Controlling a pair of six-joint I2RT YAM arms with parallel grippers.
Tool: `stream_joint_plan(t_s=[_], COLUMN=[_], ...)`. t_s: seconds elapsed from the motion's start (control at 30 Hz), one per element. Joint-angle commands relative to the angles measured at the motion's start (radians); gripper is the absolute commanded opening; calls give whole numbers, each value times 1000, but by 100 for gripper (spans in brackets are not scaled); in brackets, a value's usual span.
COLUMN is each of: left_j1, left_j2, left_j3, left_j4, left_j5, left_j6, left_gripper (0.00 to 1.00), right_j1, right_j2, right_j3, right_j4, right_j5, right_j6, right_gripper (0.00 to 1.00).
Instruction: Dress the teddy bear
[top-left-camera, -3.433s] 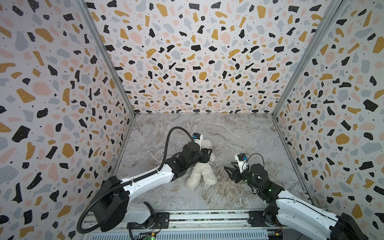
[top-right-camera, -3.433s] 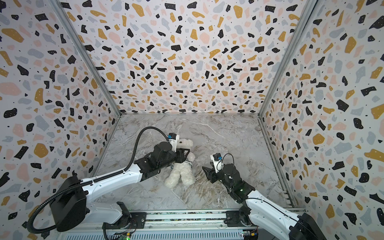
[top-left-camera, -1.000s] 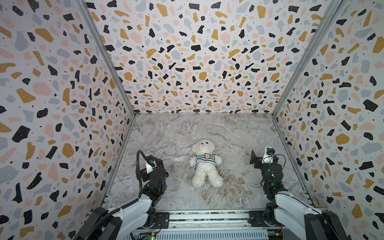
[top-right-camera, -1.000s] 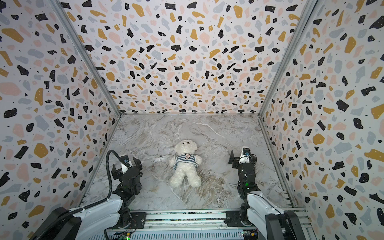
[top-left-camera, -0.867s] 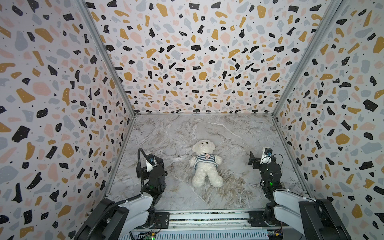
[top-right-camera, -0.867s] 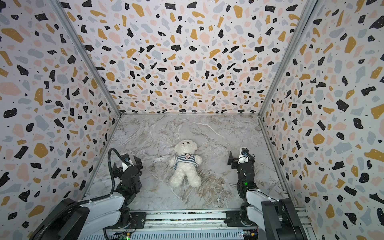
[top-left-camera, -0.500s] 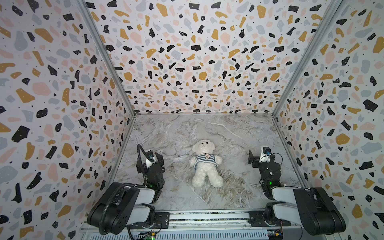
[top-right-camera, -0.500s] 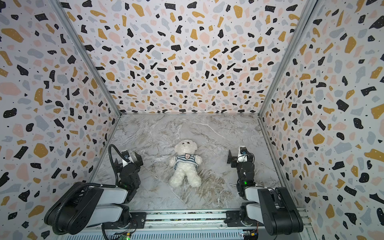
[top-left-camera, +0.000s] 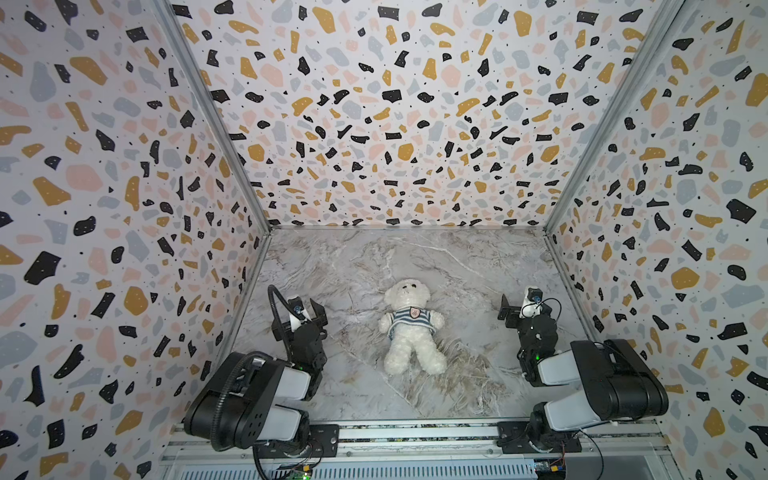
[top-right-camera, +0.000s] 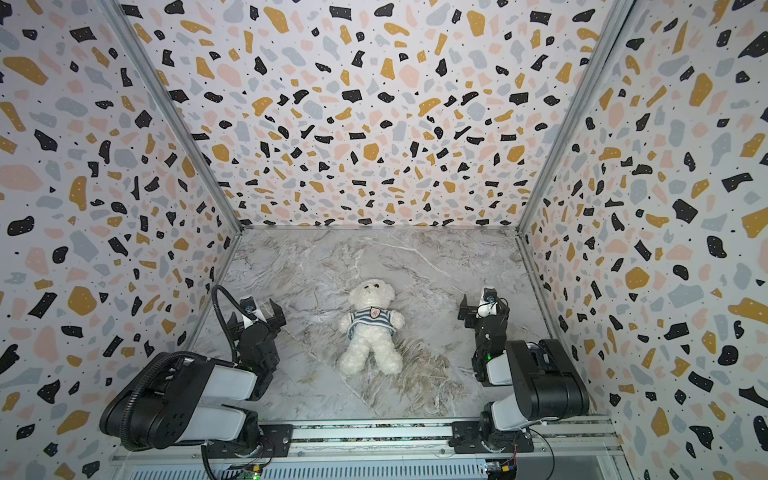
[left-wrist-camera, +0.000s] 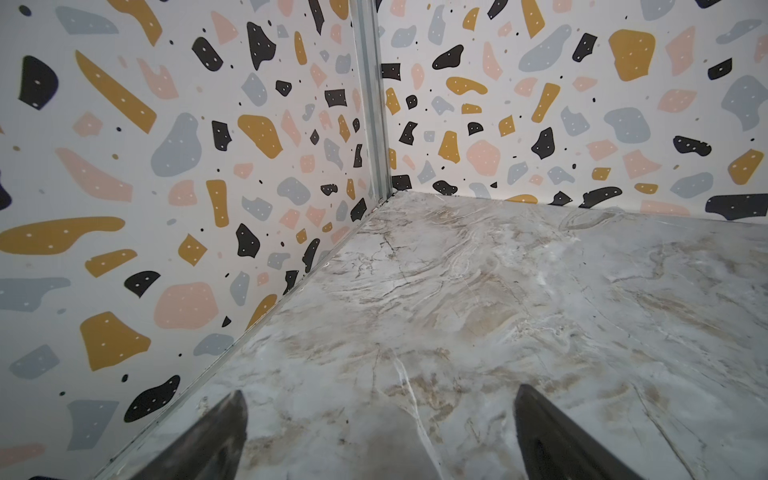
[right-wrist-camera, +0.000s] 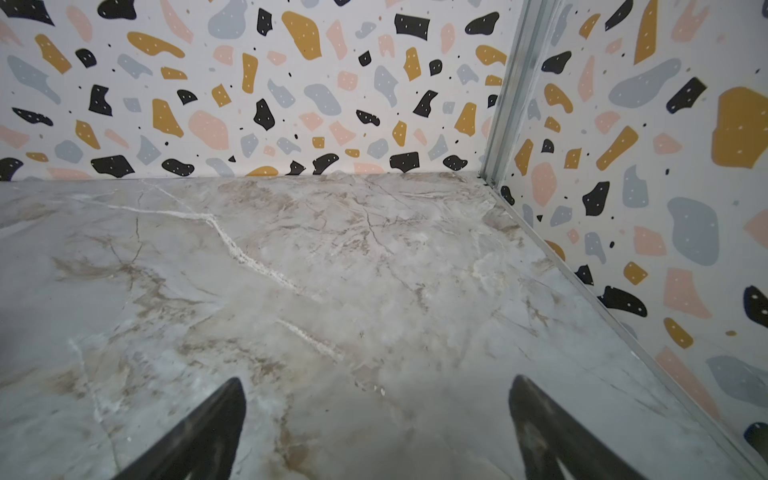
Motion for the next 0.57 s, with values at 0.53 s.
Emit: stream_joint_plan(t_s=[0.53], left_j1=[36], left_j2=[-10], left_j3=[40], left_j4=[-31], left_j5=[37], left_j6=[-46], left_gripper=[100], right_j1=[28], right_j2=[-2], right_j3=[30], right_j4=[-25], right_j5=[46], right_j6=[-19], right_gripper=[99])
